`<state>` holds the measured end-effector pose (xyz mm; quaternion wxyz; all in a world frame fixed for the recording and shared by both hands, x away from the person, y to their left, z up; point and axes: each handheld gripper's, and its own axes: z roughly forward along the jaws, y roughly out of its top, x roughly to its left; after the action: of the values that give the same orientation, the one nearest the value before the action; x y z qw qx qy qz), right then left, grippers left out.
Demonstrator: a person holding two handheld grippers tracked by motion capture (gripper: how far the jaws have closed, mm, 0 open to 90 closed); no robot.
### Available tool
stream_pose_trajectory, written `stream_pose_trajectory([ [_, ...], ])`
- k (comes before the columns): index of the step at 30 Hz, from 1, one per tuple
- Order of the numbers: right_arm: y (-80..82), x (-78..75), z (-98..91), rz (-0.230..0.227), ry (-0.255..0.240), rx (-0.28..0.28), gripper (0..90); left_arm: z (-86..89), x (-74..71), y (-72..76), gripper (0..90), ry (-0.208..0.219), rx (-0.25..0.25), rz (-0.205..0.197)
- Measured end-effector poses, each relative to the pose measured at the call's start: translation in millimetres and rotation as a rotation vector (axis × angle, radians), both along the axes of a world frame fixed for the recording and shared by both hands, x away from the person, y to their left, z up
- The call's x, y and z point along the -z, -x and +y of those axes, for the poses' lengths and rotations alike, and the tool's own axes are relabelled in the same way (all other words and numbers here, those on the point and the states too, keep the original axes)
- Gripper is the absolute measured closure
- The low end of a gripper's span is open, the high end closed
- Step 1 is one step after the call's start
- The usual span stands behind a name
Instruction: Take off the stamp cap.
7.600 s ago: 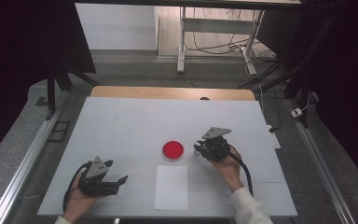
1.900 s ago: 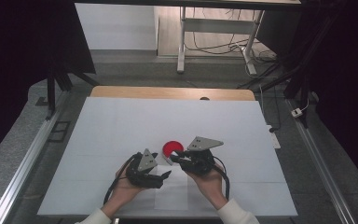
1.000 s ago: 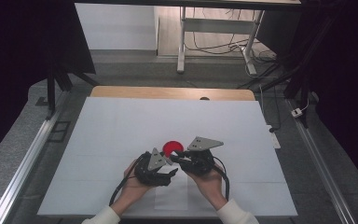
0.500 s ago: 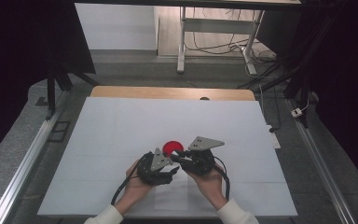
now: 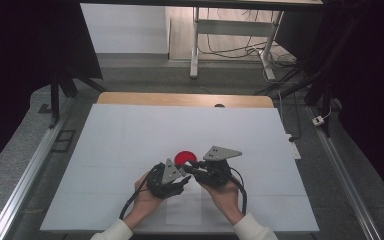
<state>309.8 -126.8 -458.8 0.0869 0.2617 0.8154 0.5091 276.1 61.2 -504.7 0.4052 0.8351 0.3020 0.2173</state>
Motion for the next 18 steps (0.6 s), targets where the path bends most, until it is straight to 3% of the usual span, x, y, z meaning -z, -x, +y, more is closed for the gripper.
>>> stream_pose_trajectory([
  [12,-0.6,1.3,-0.3,0.013,-0.012,0.010,74.9,0.1,0.8,0.4,58.5,-0.014,0.003,-0.010],
  [18,-1.8,2.9,-0.1,0.035,-0.029,0.042,74.9,0.3,1.7,0.4,61.7,-0.026,-0.002,-0.018],
])
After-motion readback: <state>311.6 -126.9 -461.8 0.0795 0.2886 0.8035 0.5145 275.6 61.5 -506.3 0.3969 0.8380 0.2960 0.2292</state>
